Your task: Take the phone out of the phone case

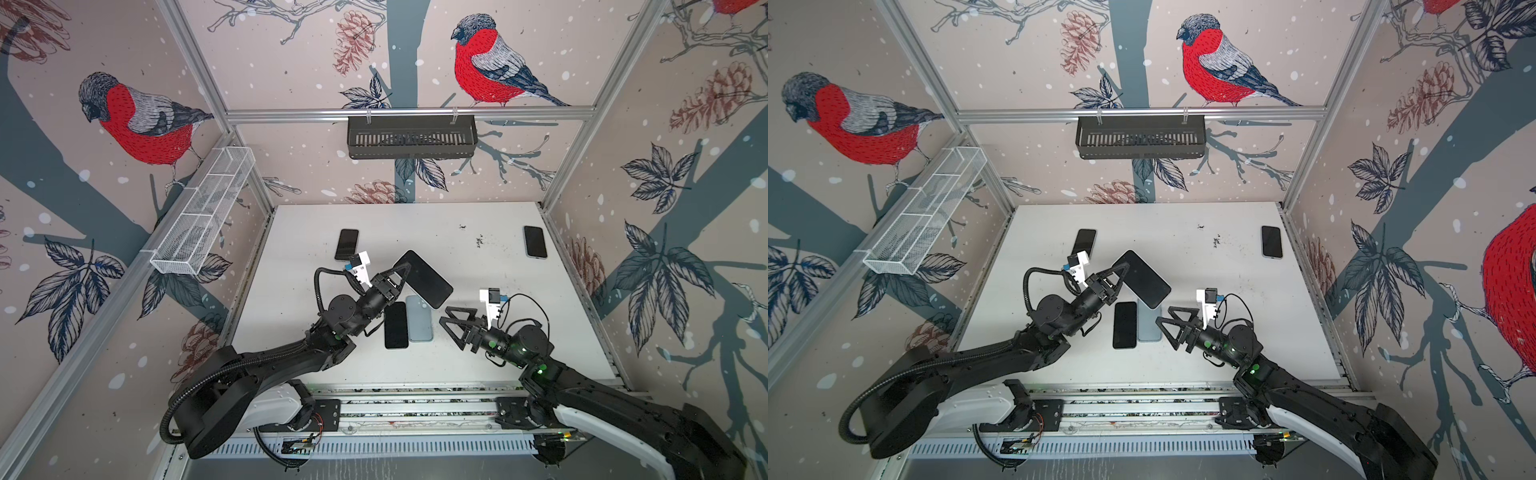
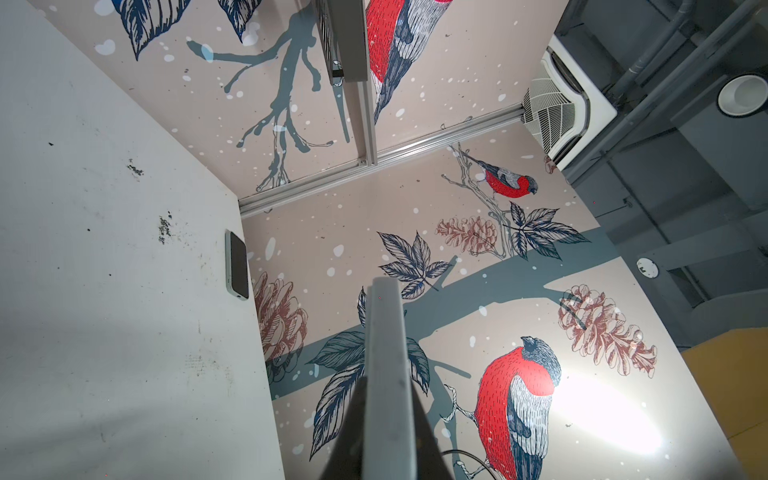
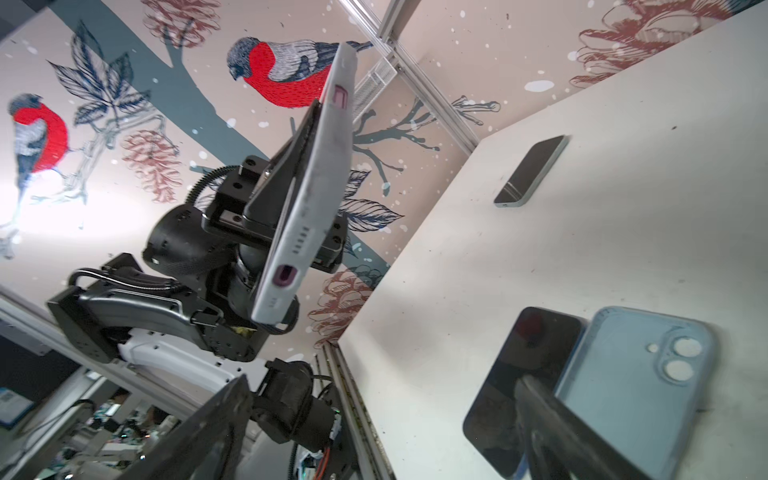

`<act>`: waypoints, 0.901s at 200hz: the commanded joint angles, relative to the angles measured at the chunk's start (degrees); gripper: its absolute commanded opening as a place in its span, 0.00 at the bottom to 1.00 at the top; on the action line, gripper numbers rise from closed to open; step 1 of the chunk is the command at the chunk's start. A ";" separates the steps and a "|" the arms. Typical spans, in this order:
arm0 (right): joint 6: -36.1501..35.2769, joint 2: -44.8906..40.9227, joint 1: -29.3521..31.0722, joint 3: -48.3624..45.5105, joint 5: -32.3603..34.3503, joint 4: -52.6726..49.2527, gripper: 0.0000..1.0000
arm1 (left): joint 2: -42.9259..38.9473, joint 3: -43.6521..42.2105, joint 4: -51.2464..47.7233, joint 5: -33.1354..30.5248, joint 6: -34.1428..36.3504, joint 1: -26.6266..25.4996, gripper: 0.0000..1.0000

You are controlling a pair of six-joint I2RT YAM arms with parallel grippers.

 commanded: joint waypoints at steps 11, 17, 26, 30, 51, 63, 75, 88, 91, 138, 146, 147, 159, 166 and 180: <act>4.73 1.68 0.71 0.34 -3.10 11.95 0.93 | -0.39 -1.43 9.87 -3.78 -2.29 -1.41 0.00; 4.82 1.75 0.80 0.40 -2.95 11.97 0.91 | -0.33 -1.60 10.30 -3.97 -2.54 -1.61 0.00; 4.88 1.87 1.04 0.33 -2.86 12.46 0.87 | -0.47 -1.62 10.10 -4.13 -2.48 -1.76 0.00; 4.91 1.91 1.10 0.42 -2.86 12.64 0.85 | -0.52 -1.58 9.95 -4.11 -2.42 -1.84 0.00; 5.05 1.94 1.30 0.29 -2.79 13.44 0.78 | -0.59 -1.09 9.34 -3.99 -2.16 -1.99 0.00; 5.00 2.04 1.42 0.44 -2.43 13.18 0.73 | -0.36 -1.05 9.50 -3.91 -2.13 -1.99 0.00; 4.74 2.56 1.42 0.73 -2.28 12.83 0.69 | 0.00 -0.99 9.75 -3.86 -2.16 -2.05 0.00; 5.07 3.71 1.42 0.95 -2.54 13.69 0.66 | 0.50 -0.99 10.48 -3.81 -2.33 -2.06 0.00; 5.13 3.94 1.41 1.02 -2.65 13.97 0.65 | 0.68 -1.00 10.65 -3.72 -2.32 -2.05 0.00; 6.25 8.10 1.59 1.96 -3.27 17.67 0.54 | 2.31 -0.96 12.65 -3.42 -2.48 -2.41 0.00; 6.29 8.57 1.56 2.02 -3.30 18.17 0.52 | 2.50 -0.93 12.66 -3.29 -2.47 -2.49 0.00; 6.29 8.65 1.54 2.04 -3.30 18.20 0.51 | 2.52 -0.92 12.59 -3.29 -2.38 -2.45 0.00; 6.53 9.25 1.53 2.29 -3.21 18.54 0.47 | 2.63 -0.91 12.65 -3.38 -2.37 -2.59 0.00; 6.57 9.63 1.63 2.36 -3.21 18.82 0.46 | 2.73 -0.87 12.86 -3.40 -2.40 -2.67 0.00; 6.86 10.37 1.74 2.50 -3.38 19.43 0.43 | 3.14 -1.02 13.43 -3.46 -2.56 -2.77 0.00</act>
